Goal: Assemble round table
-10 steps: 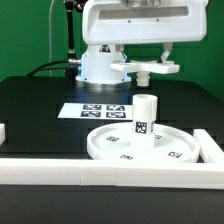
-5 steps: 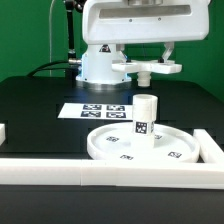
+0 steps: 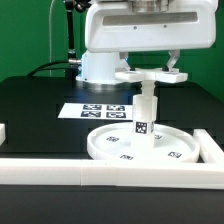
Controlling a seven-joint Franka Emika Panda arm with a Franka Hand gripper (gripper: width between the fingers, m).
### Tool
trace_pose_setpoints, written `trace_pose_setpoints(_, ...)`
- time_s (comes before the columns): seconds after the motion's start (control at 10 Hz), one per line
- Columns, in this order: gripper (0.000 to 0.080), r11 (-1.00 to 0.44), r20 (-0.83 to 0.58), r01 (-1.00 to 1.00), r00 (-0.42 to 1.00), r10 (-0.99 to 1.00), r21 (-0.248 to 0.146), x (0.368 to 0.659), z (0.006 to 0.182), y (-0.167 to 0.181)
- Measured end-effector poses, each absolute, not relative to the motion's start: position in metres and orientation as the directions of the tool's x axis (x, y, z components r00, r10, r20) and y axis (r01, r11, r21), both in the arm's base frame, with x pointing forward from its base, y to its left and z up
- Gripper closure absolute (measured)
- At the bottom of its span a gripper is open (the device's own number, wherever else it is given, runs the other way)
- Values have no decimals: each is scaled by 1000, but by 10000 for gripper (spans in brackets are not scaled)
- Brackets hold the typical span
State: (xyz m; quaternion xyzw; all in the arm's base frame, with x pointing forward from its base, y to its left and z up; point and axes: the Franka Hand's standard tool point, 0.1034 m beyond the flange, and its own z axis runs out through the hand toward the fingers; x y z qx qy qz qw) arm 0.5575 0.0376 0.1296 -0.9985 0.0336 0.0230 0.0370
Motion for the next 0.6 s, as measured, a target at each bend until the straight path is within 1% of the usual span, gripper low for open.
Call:
trace_pose_setpoints(0.4, 348, -995, -64, -75, 995, -71, -70, 548, 124, 34)
trace_pose_setpoints(0.6, 348, -995, -68, -70, 996, -66, -69, 546, 121, 38)
